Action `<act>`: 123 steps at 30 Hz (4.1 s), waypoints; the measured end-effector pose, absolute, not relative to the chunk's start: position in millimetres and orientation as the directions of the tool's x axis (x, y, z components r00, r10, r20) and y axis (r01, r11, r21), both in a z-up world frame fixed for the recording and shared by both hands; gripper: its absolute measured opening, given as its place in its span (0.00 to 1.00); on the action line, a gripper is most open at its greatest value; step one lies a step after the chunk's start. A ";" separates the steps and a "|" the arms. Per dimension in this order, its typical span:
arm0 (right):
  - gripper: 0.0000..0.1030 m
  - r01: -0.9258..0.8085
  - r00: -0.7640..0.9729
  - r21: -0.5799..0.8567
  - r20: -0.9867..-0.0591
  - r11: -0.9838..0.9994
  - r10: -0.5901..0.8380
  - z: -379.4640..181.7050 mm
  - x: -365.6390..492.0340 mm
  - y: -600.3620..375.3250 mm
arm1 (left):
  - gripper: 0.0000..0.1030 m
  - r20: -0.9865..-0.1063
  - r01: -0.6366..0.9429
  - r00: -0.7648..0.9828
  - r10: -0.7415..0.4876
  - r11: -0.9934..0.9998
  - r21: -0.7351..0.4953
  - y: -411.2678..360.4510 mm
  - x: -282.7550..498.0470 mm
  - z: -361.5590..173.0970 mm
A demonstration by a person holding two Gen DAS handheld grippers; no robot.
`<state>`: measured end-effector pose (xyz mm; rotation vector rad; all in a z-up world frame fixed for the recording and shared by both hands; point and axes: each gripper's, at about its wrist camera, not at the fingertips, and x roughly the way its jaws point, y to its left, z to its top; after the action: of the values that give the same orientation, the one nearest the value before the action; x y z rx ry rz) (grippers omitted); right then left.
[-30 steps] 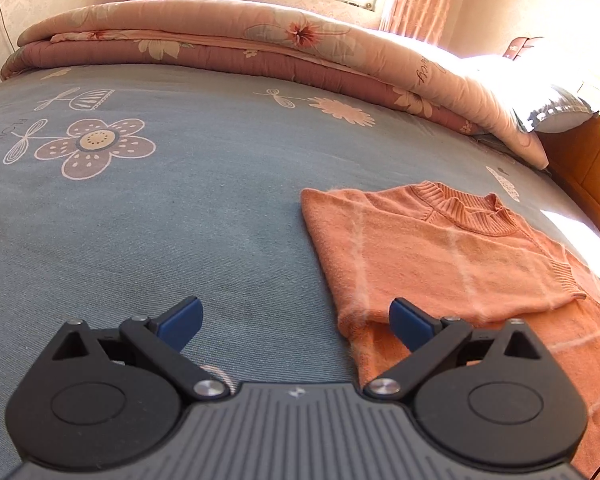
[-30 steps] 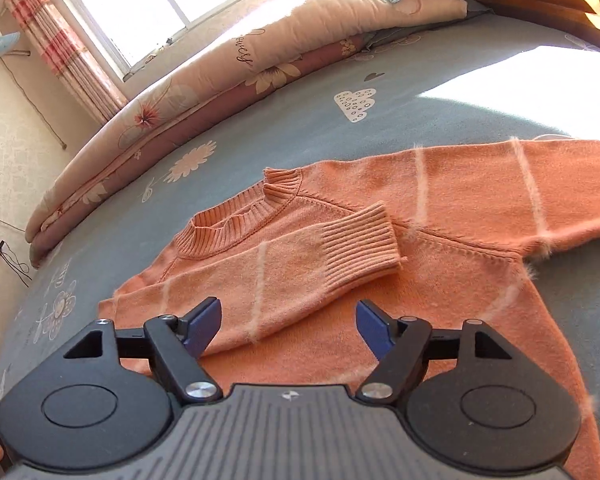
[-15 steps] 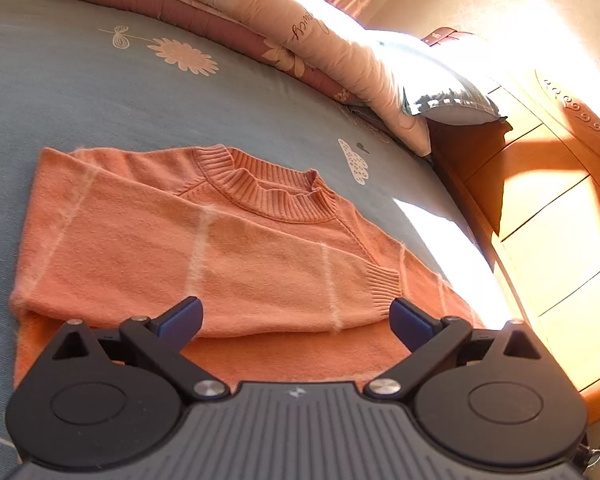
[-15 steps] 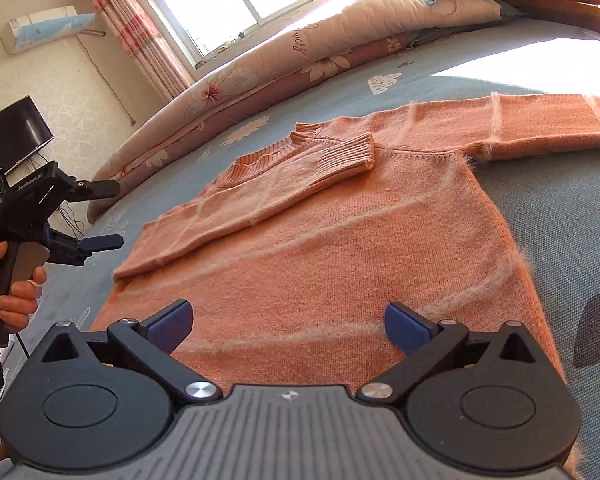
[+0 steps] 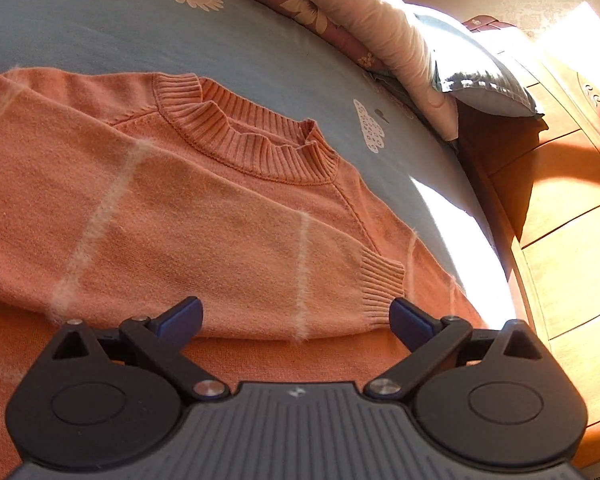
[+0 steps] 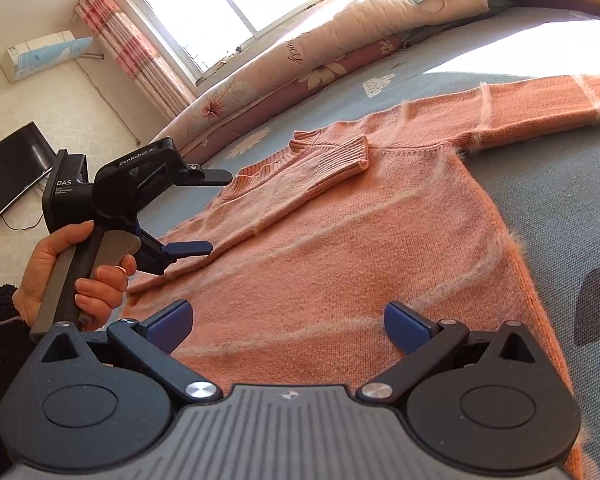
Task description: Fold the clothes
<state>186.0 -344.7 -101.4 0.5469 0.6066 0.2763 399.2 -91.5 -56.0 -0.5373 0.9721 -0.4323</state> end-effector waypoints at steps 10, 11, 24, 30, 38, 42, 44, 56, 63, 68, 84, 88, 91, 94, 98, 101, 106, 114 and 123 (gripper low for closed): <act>1.00 -0.074 0.789 0.526 -0.489 0.847 0.373 -99.9 184.8 -339.4 | 0.96 -0.692 0.126 0.476 -0.543 0.820 -0.558 -122.6 408.7 -55.6; 1.00 -0.073 0.788 0.524 -0.491 0.848 0.371 -99.7 184.8 -339.2 | 0.96 -0.676 0.142 0.471 -0.567 0.805 -0.576 -128.9 409.6 -50.8; 1.00 -0.062 0.774 0.535 -0.508 0.843 0.379 -97.0 183.8 -340.3 | 0.97 -0.676 0.276 0.427 -0.601 0.798 -0.536 -222.7 434.5 -49.4; 1.00 -0.045 0.768 0.567 -0.506 0.822 0.392 -96.8 183.3 -344.5 | 0.97 -0.684 0.309 0.413 -0.601 0.799 -0.516 -246.8 446.1 -48.3; 1.00 -0.050 0.764 0.567 -0.509 0.822 0.397 -96.9 183.2 -344.3 | 0.97 -0.710 0.299 0.400 -0.580 0.814 -0.497 -252.0 456.2 -46.6; 1.00 -0.043 0.763 0.576 -0.508 0.817 0.398 -96.5 182.6 -345.2 | 0.98 -0.698 0.295 0.448 -0.559 0.829 -0.475 -230.2 456.4 -26.8; 1.00 -0.041 0.763 0.579 -0.508 0.815 0.399 -97.0 182.7 -345.9 | 0.98 -0.707 0.256 0.457 -0.540 0.841 -0.477 -215.9 460.2 -30.2; 1.00 -0.047 0.766 0.581 -0.501 0.812 0.403 -98.3 183.2 -346.7 | 0.98 -0.715 0.160 0.493 -0.496 0.859 -0.486 -172.7 469.8 -46.6; 1.00 -0.048 0.765 0.575 -0.505 0.817 0.400 -97.6 182.6 -345.3 | 0.98 -0.725 0.039 0.539 -0.428 0.873 -0.486 -120.0 478.1 -55.1; 1.00 -0.053 0.767 0.570 -0.503 0.820 0.398 -98.7 183.6 -344.8 | 0.98 -0.715 0.006 0.554 -0.426 0.861 -0.508 -109.5 486.0 -71.4; 1.00 -0.042 0.758 0.580 -0.511 0.813 0.404 -96.7 182.7 -346.6 | 0.98 -0.748 -0.056 0.535 -0.393 0.867 -0.496 -50.1 430.0 -51.3; 1.00 -0.047 0.757 0.569 -0.515 0.821 0.401 -96.4 182.3 -344.9 | 0.98 -0.755 -0.099 0.532 -0.383 0.858 -0.504 -46.0 425.5 -65.4; 1.00 -0.046 0.758 0.574 -0.513 0.818 0.403 -96.6 182.7 -346.4 | 0.98 -0.736 -0.078 0.547 -0.398 0.851 -0.519 -52.2 429.9 -58.8; 1.00 -0.045 0.758 0.577 -0.512 0.816 0.404 -96.9 182.5 -346.6 | 0.98 -0.715 -0.054 0.565 -0.412 0.846 -0.530 -62.1 439.6 -54.7; 1.00 -0.046 0.756 0.572 -0.516 0.819 0.403 -96.6 183.2 -345.6 | 0.98 -0.732 -0.045 0.547 -0.405 0.860 -0.509 -78.5 451.8 -69.0; 1.00 -0.049 0.756 0.571 -0.516 0.820 0.404 -96.8 183.7 -345.6 | 0.98 -0.746 -0.042 0.553 -0.370 0.882 -0.469 -86.2 453.3 -66.6; 1.00 -0.049 0.753 0.567 -0.520 0.822 0.404 -96.0 183.5 -345.2 | 0.98 -0.752 0.012 0.554 -0.356 0.907 -0.420 -89.4 437.7 -24.3; 1.00 -0.044 0.740 0.561 -0.537 0.826 0.404 -93.6 182.7 -345.0 | 0.98 -0.735 0.135 0.598 -0.319 0.944 -0.300 -81.6 363.3 81.4; 1.00 -0.033 0.735 0.563 -0.547 0.826 0.402 -92.4 181.3 -345.8 | 0.99 -0.739 0.185 0.576 -0.350 0.936 -0.299 -60.3 286.2 77.4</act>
<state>181.3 -345.8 -92.4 0.5575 0.7124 0.2532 286.2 -60.3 77.4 -0.1974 0.9051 -0.3157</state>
